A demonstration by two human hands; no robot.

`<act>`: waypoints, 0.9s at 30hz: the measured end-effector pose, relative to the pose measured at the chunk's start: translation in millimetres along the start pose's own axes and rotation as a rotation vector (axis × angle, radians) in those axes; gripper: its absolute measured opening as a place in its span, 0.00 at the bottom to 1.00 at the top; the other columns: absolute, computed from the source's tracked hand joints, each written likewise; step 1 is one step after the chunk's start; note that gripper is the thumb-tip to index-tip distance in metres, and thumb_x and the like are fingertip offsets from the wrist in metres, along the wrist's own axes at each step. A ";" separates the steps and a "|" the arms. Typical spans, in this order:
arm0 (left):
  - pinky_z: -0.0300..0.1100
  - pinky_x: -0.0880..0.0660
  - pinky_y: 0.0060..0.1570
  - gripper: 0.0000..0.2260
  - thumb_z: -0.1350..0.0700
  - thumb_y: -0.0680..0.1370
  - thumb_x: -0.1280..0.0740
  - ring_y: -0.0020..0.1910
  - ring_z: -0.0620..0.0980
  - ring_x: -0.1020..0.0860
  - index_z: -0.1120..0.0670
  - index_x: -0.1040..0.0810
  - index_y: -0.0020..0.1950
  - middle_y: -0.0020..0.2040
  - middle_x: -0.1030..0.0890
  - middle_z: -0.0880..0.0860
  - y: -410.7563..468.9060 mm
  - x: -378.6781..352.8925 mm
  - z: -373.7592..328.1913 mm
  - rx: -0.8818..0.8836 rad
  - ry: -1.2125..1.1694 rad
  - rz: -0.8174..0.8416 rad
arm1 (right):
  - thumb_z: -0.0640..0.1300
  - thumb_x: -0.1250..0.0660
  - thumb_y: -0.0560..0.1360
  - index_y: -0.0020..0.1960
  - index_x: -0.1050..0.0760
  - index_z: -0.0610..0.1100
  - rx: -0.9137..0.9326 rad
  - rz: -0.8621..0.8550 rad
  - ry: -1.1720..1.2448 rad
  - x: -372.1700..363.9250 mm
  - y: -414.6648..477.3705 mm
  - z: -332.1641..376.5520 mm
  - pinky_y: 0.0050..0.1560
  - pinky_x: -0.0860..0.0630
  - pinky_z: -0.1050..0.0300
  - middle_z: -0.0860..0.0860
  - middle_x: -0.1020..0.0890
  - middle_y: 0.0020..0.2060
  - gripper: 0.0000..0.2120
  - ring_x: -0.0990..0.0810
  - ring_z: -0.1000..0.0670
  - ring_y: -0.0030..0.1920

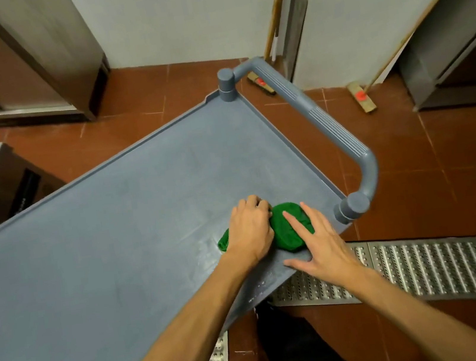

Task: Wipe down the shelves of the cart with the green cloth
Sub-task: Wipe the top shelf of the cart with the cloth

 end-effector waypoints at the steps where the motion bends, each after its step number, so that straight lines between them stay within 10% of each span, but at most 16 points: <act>1: 0.55 0.28 0.52 0.10 0.59 0.79 0.39 0.51 0.63 0.25 0.58 0.20 0.54 0.54 0.22 0.59 6.8 0.9 1.4 -0.006 -0.012 0.006 | 0.58 0.27 0.70 0.79 0.47 0.52 -0.008 -0.009 0.015 -1.0 8.1 0.7 0.73 0.37 0.39 0.40 0.43 0.76 0.46 0.44 0.39 0.75; 7: 0.55 0.27 0.49 0.11 0.64 0.75 0.35 0.50 0.63 0.24 0.57 0.21 0.57 0.54 0.22 0.60 32.5 -8.8 18.6 -0.032 -0.045 0.082 | 0.22 0.36 0.58 0.71 0.28 0.46 -0.018 -0.202 0.136 15.5 53.1 -12.0 0.64 0.26 0.45 0.43 0.27 0.64 0.44 0.32 0.43 0.63; 13: 0.53 0.27 0.58 0.20 0.43 0.83 0.48 0.54 0.59 0.23 0.53 0.26 0.66 0.60 0.22 0.55 38.7 6.0 37.6 -0.031 -0.170 0.100 | 0.27 0.35 0.67 0.67 0.24 0.48 -0.093 -0.258 0.263 17.6 91.9 -1.7 0.60 0.27 0.48 0.44 0.26 0.60 0.32 0.31 0.44 0.58; 17: 0.50 0.29 0.66 0.36 0.31 0.75 0.38 0.64 0.57 0.27 0.50 0.36 0.76 0.71 0.29 0.54 19.1 7.8 48.8 -0.074 -0.118 0.174 | 0.33 0.35 0.63 0.67 0.25 0.49 -0.182 -0.227 0.293 10.4 103.3 8.0 0.59 0.27 0.45 0.44 0.29 0.61 0.33 0.32 0.42 0.58; 27: 0.50 0.29 0.65 0.31 0.50 0.77 0.32 0.64 0.60 0.28 0.53 0.38 0.78 0.71 0.30 0.58 -23.0 25.0 101.6 0.070 -0.150 0.093 | 0.29 0.37 0.62 0.68 0.26 0.49 -0.228 -0.228 0.309 -4.8 117.6 61.8 0.62 0.30 0.44 0.42 0.31 0.59 0.35 0.31 0.37 0.58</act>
Point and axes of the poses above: each hand's wrist, its own y-axis towards the middle knuckle, its own x-axis out of the back of the hand, z = x × y, the point moved 6 cm from there along y, towards the middle knuckle
